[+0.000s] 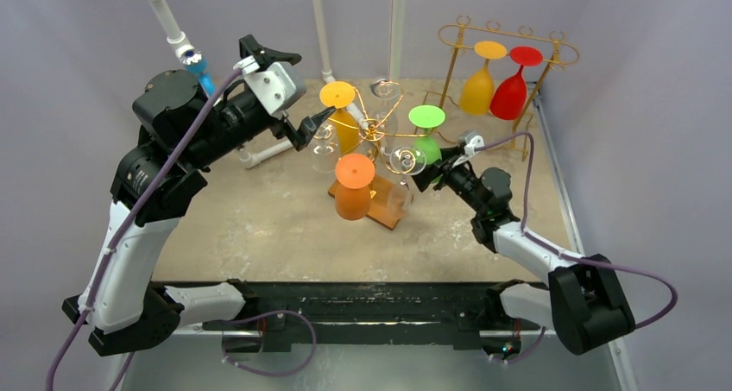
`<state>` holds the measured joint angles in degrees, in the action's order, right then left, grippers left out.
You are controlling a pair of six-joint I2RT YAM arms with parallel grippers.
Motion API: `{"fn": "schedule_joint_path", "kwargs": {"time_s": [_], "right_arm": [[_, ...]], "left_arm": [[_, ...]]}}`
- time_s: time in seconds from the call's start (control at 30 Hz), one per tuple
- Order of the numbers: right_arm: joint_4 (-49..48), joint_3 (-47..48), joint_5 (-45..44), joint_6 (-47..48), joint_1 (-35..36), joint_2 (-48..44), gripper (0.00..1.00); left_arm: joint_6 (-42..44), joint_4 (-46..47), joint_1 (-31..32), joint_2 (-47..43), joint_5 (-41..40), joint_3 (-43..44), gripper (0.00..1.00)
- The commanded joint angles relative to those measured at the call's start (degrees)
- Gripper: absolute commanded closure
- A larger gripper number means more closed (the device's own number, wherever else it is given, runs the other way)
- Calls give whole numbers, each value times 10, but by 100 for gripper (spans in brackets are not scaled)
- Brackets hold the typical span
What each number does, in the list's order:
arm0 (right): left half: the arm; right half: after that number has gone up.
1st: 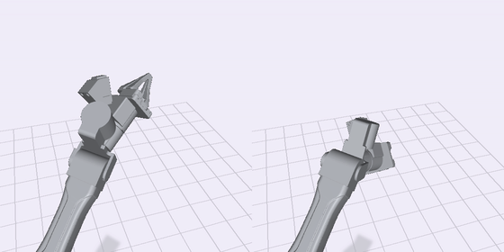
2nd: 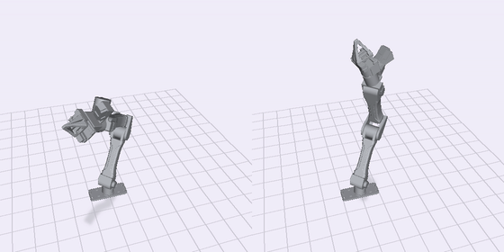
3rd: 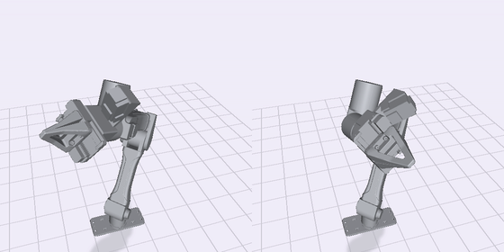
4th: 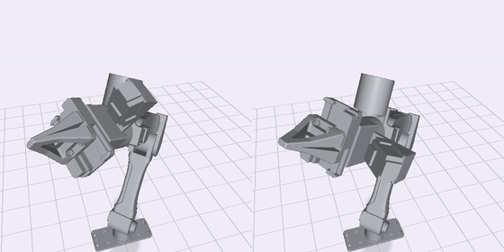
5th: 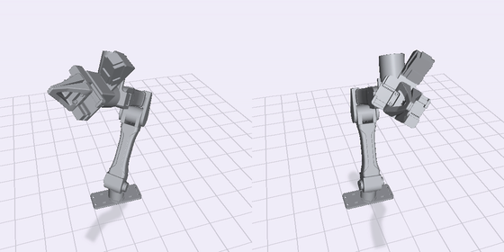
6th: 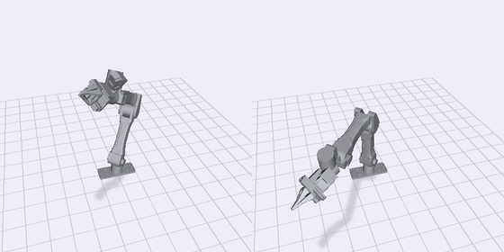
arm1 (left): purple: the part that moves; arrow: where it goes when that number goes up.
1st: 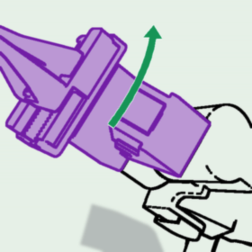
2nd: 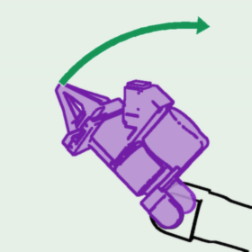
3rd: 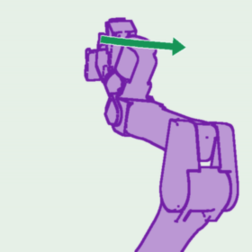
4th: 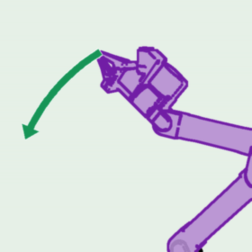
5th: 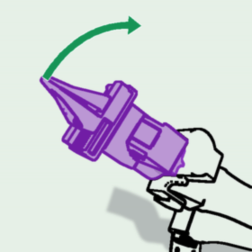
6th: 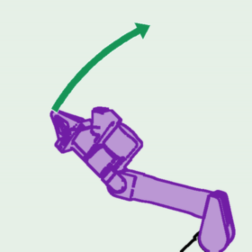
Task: Place the wine glass upside down on the wine glass rack
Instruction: Turn the wine glass upside down at the wine rack.
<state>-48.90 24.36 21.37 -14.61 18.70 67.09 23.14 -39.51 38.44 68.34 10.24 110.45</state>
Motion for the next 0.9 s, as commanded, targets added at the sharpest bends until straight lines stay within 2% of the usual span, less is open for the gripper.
{"fn": "schedule_joint_path", "kwargs": {"time_s": [0.0, 0.13, 0.27, 0.43, 0.5, 0.53, 0.57, 0.87], "right_arm": [[-19, 31, -9, -5, -2, 11, 81], [-16, 47, -7, 5, -2, 27, 82], [-16, 54, 1, 7, -2, 37, 72], [3, 53, -10, 16, -2, 38, 42], [13, 53, -15, 22, -2, 35, 21], [17, 53, -18, 23, -2, 33, 6], [22, 53, -18, 25, -2, 31, 2], [58, 39, -36, 35, -2, -20, 1]], "left_arm": [[-10, 5, 1, -6, -21, 8, 0], [-8, 7, 1, -6, -21, 7, 0], [-7, 8, 1, -7, -22, 6, 0], [-4, 12, 1, -7, -23, 1, 0], [-3, 13, 2, -7, -22, -1, 0], [-3, 13, 2, -7, -22, -1, 0], [-2, 12, 1, -7, -22, -1, 0], [-2, 12, 1, -7, -24, -3, 0]]}}
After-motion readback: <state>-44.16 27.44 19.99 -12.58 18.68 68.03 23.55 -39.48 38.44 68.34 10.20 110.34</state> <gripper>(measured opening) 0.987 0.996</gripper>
